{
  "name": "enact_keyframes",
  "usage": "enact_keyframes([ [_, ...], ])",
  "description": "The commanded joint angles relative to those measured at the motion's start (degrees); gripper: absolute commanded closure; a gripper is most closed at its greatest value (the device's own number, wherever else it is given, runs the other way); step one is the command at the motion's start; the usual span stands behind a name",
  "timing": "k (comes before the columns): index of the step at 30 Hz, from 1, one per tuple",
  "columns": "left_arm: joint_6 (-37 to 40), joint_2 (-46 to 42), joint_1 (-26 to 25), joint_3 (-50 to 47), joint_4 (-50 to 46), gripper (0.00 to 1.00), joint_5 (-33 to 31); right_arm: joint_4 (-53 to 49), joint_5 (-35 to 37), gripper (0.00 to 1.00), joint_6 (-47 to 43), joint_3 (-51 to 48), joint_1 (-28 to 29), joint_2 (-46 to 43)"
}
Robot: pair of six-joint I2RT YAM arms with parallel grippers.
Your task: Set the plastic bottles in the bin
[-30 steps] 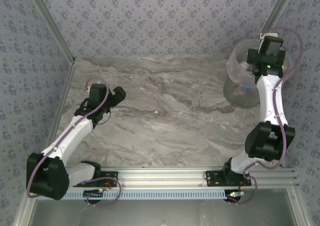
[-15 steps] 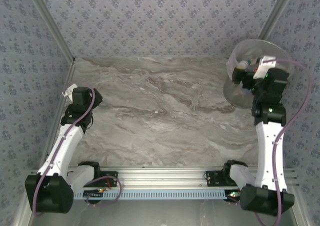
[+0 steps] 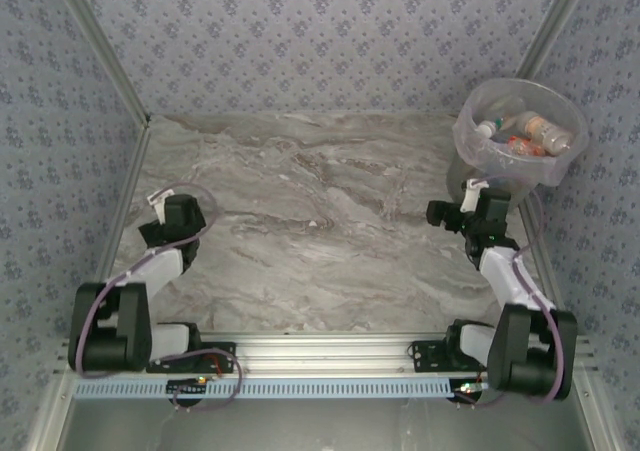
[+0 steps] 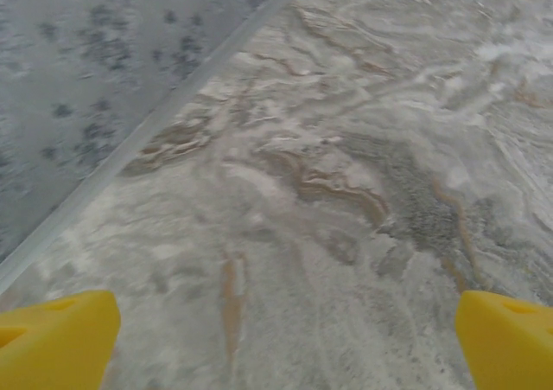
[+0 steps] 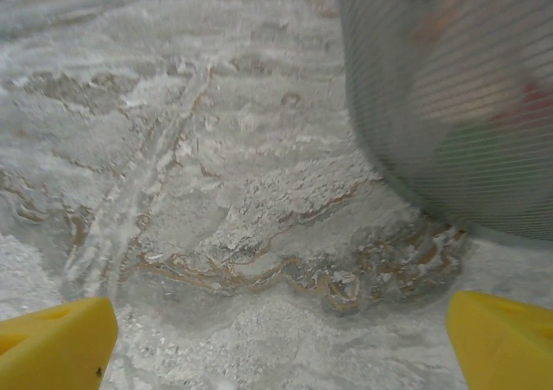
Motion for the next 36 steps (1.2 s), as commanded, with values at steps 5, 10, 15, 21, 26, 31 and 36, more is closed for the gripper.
enact_keyframes([
  [5, 10.04, 8.75, 2.14, -0.44, 23.03, 0.00, 16.00, 14.31, 2.31, 0.00, -2.06, -2.19, 2.92, 6.64],
  [10, 13.14, 12.77, 0.66, -4.84, 34.34, 0.01, 18.55, 22.88, 4.38, 0.00, -3.81, -4.75, 5.36, 9.46],
  [15, 10.78, 12.82, 1.06, -6.42, 37.21, 0.01, 13.87, 31.28, 12.13, 0.00, -7.85, -6.87, 10.31, 11.04],
  [21, 10.91, 13.00, 0.48, -4.89, 34.83, 0.01, 12.26, 50.01, 14.92, 0.00, -8.16, -14.50, 10.12, 14.88],
  [26, 10.98, 12.98, 0.46, -5.06, 35.04, 0.01, 12.52, 55.21, 14.73, 0.00, -7.65, -15.54, 9.60, 19.25],
  [31, 11.08, 12.98, 0.46, -4.97, 35.04, 0.01, 12.48, 43.37, 11.19, 0.00, -3.54, -8.54, 5.27, 20.08],
  [36, 11.75, 13.33, 0.46, -4.66, 34.77, 0.01, 14.18, 42.47, 12.50, 0.00, -4.15, -8.20, 6.27, 20.09],
])
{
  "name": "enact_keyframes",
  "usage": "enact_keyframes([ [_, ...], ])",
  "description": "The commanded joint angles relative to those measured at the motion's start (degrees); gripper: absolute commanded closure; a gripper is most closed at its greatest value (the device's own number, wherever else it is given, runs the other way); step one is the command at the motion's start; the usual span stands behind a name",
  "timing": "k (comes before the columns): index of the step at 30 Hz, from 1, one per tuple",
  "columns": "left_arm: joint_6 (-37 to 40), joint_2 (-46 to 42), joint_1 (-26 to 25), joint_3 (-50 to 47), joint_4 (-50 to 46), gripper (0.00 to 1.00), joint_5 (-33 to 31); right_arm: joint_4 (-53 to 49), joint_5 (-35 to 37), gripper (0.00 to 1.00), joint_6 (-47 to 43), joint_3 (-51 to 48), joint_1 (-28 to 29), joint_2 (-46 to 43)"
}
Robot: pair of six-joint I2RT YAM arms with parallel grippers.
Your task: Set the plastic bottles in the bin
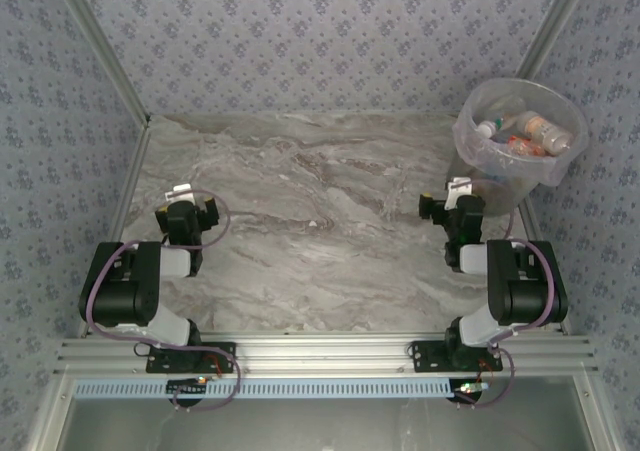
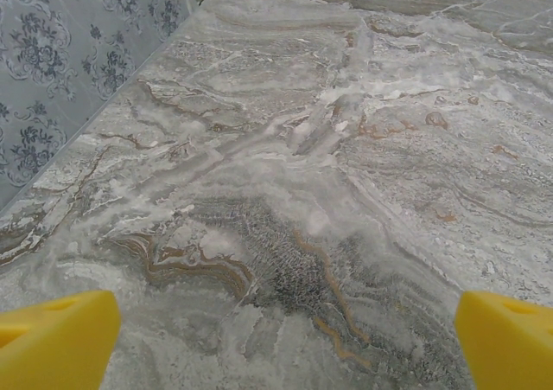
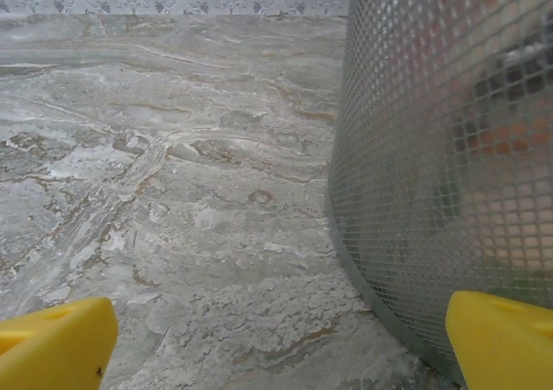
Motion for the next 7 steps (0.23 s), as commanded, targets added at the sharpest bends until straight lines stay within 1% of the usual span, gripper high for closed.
enact_keyframes([
  [1, 0.89, 0.40, -0.16, 1.44, 1.88, 0.01, 1.25, -2.01, -0.31, 0.00, 1.04, 0.17, 0.21, 0.01],
  [7, 0.84, 0.42, -0.21, 1.22, 2.37, 0.01, 1.28, -2.00, -0.33, 0.00, 0.96, 0.16, 0.23, 0.02],
])
